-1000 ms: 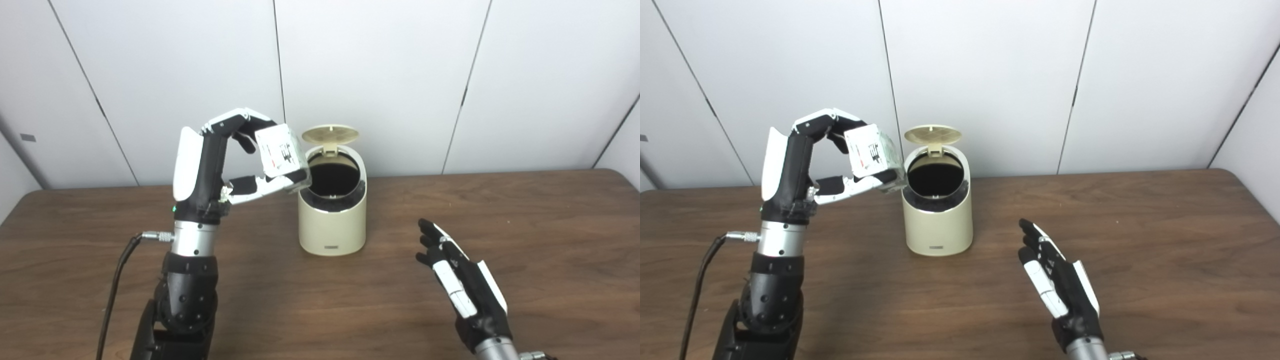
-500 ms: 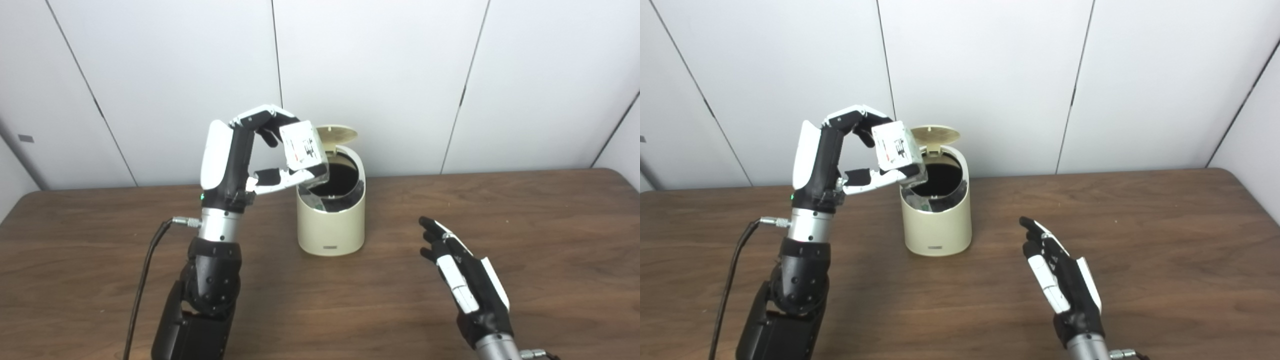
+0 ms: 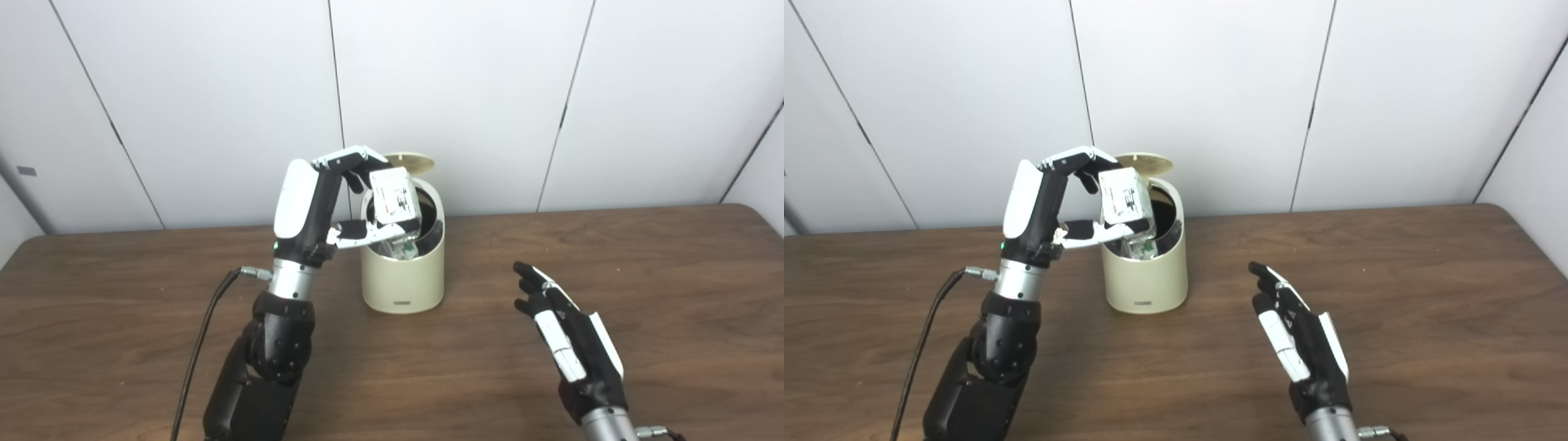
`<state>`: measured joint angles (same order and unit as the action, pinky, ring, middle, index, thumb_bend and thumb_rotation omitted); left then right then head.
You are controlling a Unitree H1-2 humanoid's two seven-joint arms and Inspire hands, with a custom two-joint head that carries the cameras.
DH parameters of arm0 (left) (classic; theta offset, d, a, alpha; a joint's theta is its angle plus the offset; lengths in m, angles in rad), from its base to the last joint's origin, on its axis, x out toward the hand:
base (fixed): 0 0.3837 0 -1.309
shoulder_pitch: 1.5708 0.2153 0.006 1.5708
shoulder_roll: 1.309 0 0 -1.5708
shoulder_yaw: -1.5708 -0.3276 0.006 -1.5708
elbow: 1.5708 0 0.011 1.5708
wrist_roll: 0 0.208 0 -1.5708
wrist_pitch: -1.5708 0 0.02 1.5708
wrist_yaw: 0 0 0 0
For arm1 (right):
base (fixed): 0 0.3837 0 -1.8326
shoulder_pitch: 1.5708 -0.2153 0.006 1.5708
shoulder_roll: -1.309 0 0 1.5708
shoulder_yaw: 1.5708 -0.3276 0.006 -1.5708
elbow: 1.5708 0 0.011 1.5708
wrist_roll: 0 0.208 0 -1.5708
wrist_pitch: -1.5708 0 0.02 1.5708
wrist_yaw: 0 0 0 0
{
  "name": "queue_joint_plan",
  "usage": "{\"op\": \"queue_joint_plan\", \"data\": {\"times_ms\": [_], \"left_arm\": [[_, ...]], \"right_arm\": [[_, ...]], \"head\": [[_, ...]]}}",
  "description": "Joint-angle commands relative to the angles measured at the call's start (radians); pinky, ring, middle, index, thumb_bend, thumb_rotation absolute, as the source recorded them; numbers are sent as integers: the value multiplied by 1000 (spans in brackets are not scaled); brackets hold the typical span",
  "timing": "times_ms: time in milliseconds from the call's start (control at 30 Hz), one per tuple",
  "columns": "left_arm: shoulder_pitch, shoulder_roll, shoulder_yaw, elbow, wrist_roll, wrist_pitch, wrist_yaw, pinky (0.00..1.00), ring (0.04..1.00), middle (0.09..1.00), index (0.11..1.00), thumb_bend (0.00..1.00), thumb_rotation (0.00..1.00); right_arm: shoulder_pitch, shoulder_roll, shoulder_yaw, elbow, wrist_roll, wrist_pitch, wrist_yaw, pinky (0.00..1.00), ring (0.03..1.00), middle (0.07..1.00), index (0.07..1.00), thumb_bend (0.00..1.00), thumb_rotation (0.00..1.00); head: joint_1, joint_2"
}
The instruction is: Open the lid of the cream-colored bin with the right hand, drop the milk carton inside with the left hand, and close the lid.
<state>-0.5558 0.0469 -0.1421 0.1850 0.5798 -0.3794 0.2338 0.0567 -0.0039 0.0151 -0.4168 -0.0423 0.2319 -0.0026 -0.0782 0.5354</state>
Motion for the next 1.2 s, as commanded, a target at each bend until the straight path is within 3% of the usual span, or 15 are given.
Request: {"op": "queue_joint_plan", "data": {"times_ms": [0, 167, 400, 567, 900, 1167], "left_arm": [[-75, -6, 1, -6, 9, -50, 50, 362, 437, 494, 482, 478, 0], [-84, 3, -26, 49, 24, -88, 112, 355, 432, 494, 488, 477, 0], [-123, 69, -160, 99, 55, -90, 301, 355, 436, 495, 491, 477, 0], [-153, 97, -216, 134, 48, -90, 377, 369, 433, 484, 492, 478, 0], [-167, 138, -300, 176, 98, -90, 504, 340, 431, 501, 485, 476, 0], [-174, 156, -327, 195, 84, -90, 529, 356, 438, 498, 492, 477, 0]], "right_arm": [[-27, 9, -3, -20, 11, -49, -4, 867, 937, 930, 837, 613, 802], [-26, 12, 3, -28, 0, -48, -6, 851, 930, 925, 835, 617, 823], [-22, 13, 4, -34, -3, -50, -5, 864, 927, 918, 837, 615, 828], [-24, 17, 8, -33, -5, -47, -7, 853, 925, 914, 831, 625, 836], [-15, 16, 15, -45, -8, -37, -5, 853, 927, 920, 843, 635, 845], [-12, 12, 13, -46, -1, -42, -1, 867, 930, 918, 839, 628, 844]], "head": [[0, 1], [5, 3], [6, 2], [8, 1], [18, 3], [23, 6]]}}
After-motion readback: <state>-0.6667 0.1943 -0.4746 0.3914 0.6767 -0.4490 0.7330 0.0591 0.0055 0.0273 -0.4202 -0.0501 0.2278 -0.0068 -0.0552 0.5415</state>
